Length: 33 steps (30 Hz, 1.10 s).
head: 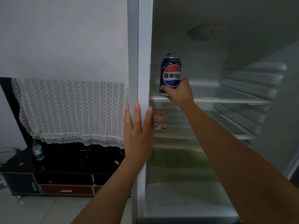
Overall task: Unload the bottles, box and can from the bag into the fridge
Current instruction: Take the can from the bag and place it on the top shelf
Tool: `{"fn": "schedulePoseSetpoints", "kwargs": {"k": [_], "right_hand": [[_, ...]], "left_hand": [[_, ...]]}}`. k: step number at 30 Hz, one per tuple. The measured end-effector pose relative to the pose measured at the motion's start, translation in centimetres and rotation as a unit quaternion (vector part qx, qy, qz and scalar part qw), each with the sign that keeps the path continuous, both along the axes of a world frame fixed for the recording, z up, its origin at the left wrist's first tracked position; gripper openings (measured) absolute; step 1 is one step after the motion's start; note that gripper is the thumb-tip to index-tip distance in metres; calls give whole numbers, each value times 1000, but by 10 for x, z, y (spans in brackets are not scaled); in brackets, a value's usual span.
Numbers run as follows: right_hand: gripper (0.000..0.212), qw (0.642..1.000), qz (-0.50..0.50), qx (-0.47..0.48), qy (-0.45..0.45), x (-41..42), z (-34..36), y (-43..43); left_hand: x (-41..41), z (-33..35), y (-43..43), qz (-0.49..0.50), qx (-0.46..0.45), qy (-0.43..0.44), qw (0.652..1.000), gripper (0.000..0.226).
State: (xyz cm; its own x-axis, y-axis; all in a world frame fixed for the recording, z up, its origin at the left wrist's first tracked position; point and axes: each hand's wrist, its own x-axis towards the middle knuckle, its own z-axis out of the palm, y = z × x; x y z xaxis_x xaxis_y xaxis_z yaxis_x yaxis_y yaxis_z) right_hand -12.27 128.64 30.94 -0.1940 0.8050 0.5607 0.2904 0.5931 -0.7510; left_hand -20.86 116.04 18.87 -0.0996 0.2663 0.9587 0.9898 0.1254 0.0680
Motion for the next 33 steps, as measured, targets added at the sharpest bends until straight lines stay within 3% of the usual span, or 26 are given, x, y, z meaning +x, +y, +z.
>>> {"fn": "schedulePoseSetpoints", "kwargs": {"k": [15, 22, 33], "right_hand": [[73, 989, -74, -3, -131, -20, 4, 5], [77, 988, -76, -12, -134, -32, 9, 12], [83, 983, -89, -26, -157, -37, 13, 17]], "left_hand": [[0, -1, -1, 0, 1, -2, 1000, 39], [-1, -2, 0, -3, 18, 5, 1000, 52], [-1, -2, 0, -9, 10, 8, 1000, 41]]}}
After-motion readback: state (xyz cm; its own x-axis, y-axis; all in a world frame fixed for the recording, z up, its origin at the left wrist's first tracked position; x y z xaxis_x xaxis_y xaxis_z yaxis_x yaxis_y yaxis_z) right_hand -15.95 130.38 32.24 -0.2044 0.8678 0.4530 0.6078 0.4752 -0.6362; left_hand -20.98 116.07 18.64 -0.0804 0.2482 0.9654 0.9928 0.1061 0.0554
